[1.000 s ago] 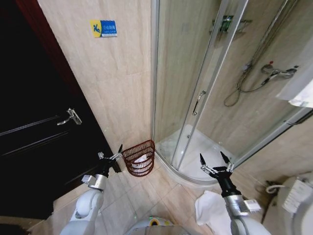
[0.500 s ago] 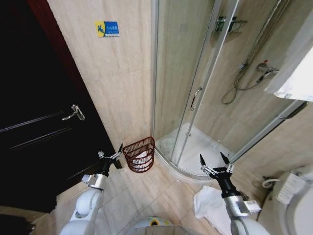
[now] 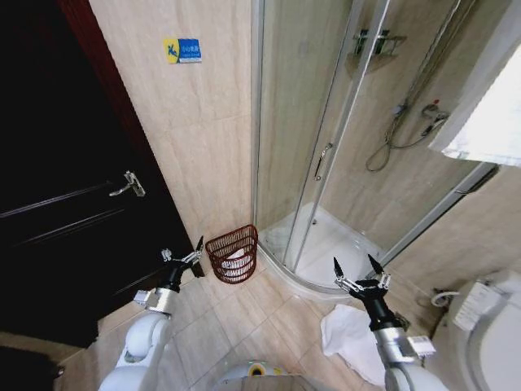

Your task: Discard the used towel into the hamper.

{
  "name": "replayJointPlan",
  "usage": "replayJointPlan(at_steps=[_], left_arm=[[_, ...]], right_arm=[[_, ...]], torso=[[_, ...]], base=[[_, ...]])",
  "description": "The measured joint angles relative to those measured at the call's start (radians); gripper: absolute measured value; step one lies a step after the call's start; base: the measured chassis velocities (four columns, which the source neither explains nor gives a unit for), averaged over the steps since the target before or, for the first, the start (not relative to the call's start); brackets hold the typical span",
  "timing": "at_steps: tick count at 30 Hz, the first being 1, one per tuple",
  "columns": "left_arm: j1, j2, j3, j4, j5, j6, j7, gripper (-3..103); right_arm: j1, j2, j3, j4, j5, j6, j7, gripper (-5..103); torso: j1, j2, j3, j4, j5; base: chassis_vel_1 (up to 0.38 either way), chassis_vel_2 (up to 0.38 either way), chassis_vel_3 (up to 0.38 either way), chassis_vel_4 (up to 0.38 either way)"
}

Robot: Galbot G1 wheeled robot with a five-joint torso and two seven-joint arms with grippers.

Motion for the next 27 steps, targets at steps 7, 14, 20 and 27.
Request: replayJointPlan(at_steps=[7, 14, 20, 27], left_arm=[[0.006, -0.001, 0.0, -0.006, 0.004, -0.001, 0.006, 100], [0.007, 0.002, 0.0, -0.009, 0.004, 0.0, 0.018, 100], [0.01, 0.002, 0.001, -0.009, 0.005, 0.0, 0.026, 100], [0.024, 0.005, -0.001, -0.007, 0.012, 0.0, 0.041, 100]], right_arm=[[-0.003, 0.0, 0.002, 0.005, 0.003, 0.0, 0.0, 100], [-0.003, 0.0, 0.002, 0.006, 0.003, 0.0, 0.0, 100], [-0.003, 0.0, 0.002, 0.002, 0.003, 0.0, 0.0, 100], [0.002, 0.0, 0.001, -0.034, -0.007, 0.03, -0.001, 100]], torso=[[0.016, 0.035, 0.018, 0.0, -0.0001], [0.032, 0.068, 0.035, 0.0, -0.0001], [0.042, 0.09, 0.047, 0.0, 0.0], [0.051, 0.11, 0.058, 0.0, 0.0]], base=[[0.007, -0.005, -0.006, 0.007], [0.007, -0.005, -0.006, 0.007], [0.0, 0.0, 0.0, 0.0], [0.0, 0.0, 0.0, 0.0]])
